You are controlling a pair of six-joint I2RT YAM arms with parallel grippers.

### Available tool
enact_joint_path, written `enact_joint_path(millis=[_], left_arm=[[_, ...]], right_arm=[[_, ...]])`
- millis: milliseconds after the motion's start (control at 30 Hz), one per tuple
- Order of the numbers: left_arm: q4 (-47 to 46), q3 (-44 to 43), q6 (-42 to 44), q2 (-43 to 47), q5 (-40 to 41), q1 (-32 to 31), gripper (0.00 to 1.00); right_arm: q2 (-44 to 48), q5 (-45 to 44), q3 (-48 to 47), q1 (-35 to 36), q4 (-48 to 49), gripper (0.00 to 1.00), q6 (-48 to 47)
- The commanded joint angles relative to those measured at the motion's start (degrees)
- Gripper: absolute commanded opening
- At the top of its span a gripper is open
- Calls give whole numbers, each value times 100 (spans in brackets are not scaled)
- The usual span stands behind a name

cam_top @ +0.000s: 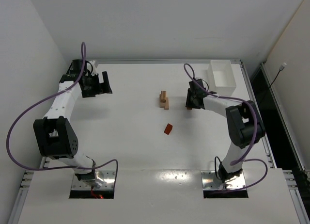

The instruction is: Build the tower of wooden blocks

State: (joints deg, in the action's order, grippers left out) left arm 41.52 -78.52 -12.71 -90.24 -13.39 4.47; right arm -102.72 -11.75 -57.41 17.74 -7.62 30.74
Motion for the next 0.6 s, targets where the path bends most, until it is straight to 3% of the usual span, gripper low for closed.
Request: enact_joint_path(millis=[0, 167, 433, 567], left_arm=[[-100, -102, -21, 32, 64, -43, 100], [-153, -49, -21, 85, 117, -43, 100], [-153, -111, -74, 32, 47, -43, 100], [-205, -32, -74, 190, 47, -43, 100]], right_arm=[[515, 58, -665, 98, -177, 0, -51], [630, 340, -1948, 502, -1267, 0, 81], [-345, 453, -3538, 749, -2998, 0, 573], [-722, 507, -3892, 854, -3307, 0, 819]])
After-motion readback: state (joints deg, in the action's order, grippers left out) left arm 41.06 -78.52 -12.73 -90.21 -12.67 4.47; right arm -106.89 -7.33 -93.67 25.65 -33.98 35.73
